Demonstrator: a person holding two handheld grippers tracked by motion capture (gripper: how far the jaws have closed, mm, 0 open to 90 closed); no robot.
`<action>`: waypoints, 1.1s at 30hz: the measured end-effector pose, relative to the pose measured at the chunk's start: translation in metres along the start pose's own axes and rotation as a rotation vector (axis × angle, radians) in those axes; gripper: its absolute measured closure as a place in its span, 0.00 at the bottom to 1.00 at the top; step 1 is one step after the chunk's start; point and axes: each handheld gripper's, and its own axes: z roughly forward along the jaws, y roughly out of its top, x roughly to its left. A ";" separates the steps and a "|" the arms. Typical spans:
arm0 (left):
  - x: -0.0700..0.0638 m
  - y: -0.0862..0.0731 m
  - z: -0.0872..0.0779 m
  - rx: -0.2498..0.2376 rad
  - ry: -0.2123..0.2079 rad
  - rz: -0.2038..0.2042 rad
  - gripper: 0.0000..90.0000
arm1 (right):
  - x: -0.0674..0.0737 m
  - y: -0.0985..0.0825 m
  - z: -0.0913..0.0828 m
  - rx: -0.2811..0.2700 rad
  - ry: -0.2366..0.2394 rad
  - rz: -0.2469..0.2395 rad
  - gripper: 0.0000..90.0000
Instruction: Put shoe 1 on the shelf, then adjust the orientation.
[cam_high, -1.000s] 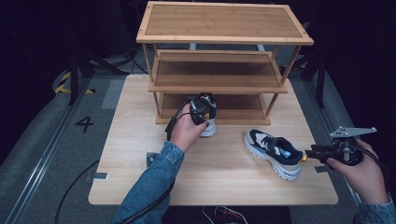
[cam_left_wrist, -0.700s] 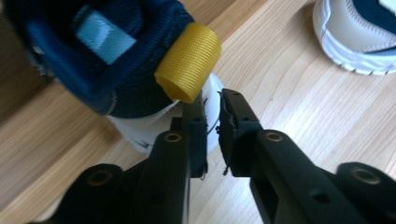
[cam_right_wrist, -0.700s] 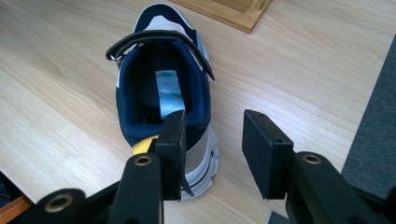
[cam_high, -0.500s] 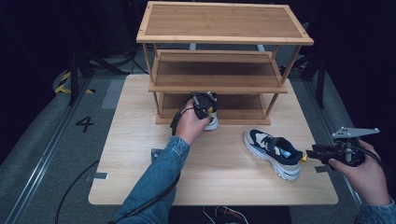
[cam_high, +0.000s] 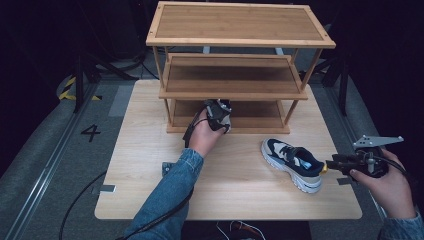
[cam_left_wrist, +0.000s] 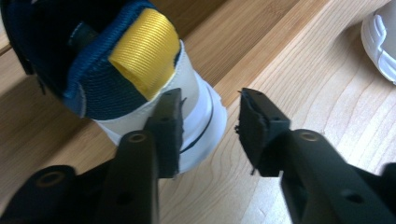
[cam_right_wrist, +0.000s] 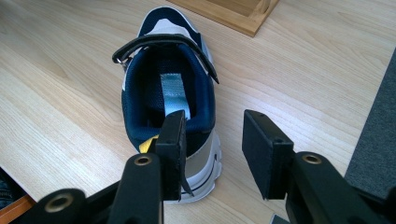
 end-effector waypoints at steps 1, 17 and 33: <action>0.000 0.000 0.001 0.004 -0.015 -0.018 0.59 | 0.000 0.001 0.000 0.001 0.002 0.000 0.68; 0.000 -0.028 -0.055 0.006 -0.100 -0.080 0.39 | 0.002 0.009 -0.002 -0.020 0.009 0.002 0.63; 0.001 -0.087 -0.104 0.197 -0.075 -0.114 0.33 | 0.006 0.012 -0.008 0.027 -0.022 -0.016 0.54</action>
